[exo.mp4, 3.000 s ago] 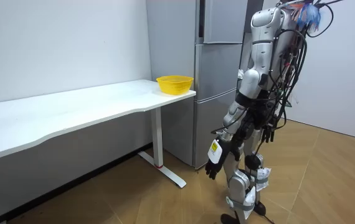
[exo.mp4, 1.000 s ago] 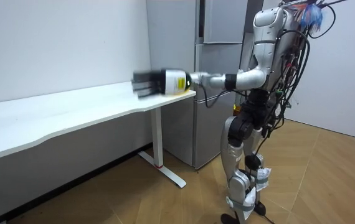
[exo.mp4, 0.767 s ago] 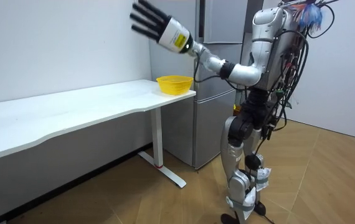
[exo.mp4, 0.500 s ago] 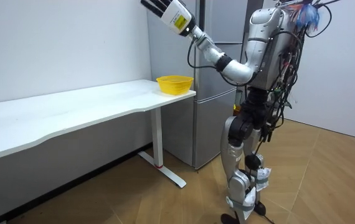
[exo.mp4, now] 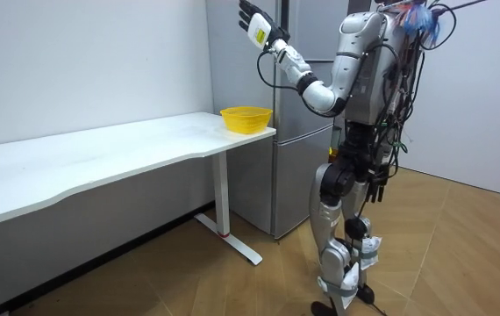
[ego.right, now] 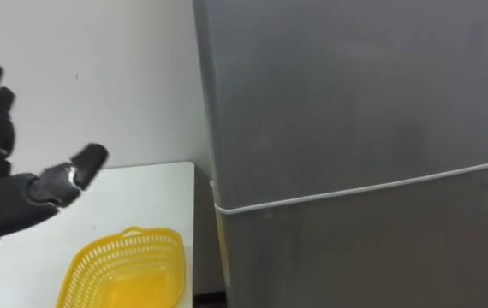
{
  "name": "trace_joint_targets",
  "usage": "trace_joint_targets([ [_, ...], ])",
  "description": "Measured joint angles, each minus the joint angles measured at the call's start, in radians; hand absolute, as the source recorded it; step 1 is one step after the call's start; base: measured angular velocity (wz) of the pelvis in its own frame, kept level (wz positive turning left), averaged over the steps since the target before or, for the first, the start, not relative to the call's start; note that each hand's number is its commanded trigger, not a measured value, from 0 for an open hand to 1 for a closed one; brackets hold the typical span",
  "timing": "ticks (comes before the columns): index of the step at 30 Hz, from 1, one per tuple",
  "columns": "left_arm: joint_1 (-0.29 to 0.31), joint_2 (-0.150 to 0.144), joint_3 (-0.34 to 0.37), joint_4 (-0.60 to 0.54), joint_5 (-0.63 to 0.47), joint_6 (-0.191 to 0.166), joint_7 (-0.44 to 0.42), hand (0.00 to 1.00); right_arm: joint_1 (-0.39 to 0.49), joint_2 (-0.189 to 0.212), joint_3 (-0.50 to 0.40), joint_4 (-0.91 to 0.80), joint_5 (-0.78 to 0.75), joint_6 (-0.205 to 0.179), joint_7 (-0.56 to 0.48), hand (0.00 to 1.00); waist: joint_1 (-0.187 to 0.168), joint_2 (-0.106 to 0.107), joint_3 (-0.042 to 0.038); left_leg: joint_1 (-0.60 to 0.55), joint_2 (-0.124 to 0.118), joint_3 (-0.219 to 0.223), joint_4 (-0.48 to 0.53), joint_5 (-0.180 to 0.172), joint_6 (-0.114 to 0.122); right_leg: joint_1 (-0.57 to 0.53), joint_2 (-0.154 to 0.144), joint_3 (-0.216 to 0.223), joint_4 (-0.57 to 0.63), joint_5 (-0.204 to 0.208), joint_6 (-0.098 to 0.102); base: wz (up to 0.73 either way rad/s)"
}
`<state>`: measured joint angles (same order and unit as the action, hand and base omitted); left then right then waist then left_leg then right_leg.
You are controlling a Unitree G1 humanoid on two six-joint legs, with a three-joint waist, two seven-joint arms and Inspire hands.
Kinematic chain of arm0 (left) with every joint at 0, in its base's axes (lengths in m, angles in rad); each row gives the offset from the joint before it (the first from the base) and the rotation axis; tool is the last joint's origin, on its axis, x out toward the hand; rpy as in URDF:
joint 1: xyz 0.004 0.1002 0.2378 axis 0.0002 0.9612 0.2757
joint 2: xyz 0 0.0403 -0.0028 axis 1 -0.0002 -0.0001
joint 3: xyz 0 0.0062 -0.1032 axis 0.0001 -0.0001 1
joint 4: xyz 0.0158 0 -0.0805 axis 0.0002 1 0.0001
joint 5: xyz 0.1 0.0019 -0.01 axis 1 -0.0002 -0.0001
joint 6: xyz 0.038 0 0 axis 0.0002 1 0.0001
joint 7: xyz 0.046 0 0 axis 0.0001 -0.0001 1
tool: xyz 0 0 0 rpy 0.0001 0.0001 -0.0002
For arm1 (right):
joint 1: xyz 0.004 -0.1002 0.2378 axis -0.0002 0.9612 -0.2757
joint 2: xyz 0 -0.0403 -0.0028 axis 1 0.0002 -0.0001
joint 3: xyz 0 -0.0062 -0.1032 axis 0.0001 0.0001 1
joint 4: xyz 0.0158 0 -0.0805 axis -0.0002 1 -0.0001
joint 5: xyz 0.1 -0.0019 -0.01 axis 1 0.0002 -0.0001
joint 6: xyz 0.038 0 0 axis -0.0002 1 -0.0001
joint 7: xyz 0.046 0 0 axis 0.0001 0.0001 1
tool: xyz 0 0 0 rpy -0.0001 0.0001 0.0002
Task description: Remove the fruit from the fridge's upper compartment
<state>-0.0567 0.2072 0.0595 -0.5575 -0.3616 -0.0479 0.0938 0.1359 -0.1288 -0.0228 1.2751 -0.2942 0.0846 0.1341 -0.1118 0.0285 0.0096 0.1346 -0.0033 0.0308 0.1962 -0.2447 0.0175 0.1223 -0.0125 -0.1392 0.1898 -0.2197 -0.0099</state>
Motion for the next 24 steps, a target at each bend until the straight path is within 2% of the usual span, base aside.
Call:
trace_joint_targets([
  [4, -0.036, 0.0, -0.029, 0.0, -0.028, 0.015, -0.089, 0.0, -0.001, -0.007, 0.0, 0.006, 0.001, 0.003, 0.0, 0.0, -0.002, 0.007, -0.0022, 0.001, 0.0, 0.002, 0.001, 0.0, 0.0, 0.003, -0.001, 0.002, 0.0, 0.0, 0.0, 0.0],
  [6, -0.036, 0.0, -0.039, 0.0, -0.041, 0.024, -0.128, 0.0, -0.002, -0.011, 0.0, 0.01, 0.0, 0.003, 0.0, 0.0, -0.006, 0.01, -0.0038, 0.004, -0.001, 0.003, 0.001, 0.0, 0.0, 0.005, -0.001, 0.003, 0.001, 0.0, 0.0, 0.0],
  [8, -0.036, 0.001, -0.047, 0.0, -0.041, 0.035, -0.158, 0.0, -0.006, -0.017, 0.0, 0.014, 0.0, 0.003, 0.0, 0.0, -0.014, 0.009, -0.0014, 0.01, -0.001, 0.004, -0.001, 0.0, 0.0, 0.006, -0.001, 0.003, 0.003, 0.0, 0.0, 0.0],
  [10, -0.036, 0.001, -0.048, 0.0, -0.041, 0.044, -0.193, 0.0, -0.01, -0.029, 0.0, 0.016, 0.0, 0.003, -0.001, 0.0, -0.02, 0.017, -0.0038, 0.012, 0.0, 0.013, 0.0, 0.0, 0.0, 0.002, -0.001, 0.009, 0.006, 0.0, 0.0, -0.07],
  [20, -0.036, 0.007, -0.067, 0.0, -0.044, 0.051, -0.286, 0.0, -0.017, -0.038, 0.0, 0.02, 0.007, 0.004, -0.007, 0.0, -0.019, 0.018, -0.0027, 0.014, 0.008, 0.041, 0.002, 0.0, 0.0, -0.023, 0.006, 0.042, 0.031, 0.0, -0.002, -0.09],
  [24, -0.036, 0.008, -0.067, 0.0, -0.103, 0.051, -0.311, 0.0, -0.016, -0.038, 0.0, 0.022, 0.007, 0.004, -0.002, 0.0, -0.021, 0.016, -0.004, 0.012, 0.008, 0.049, 0.002, 0.0, 0.0, -0.024, 0.006, 0.049, 0.033, 0.0, -0.002, -0.05],
])
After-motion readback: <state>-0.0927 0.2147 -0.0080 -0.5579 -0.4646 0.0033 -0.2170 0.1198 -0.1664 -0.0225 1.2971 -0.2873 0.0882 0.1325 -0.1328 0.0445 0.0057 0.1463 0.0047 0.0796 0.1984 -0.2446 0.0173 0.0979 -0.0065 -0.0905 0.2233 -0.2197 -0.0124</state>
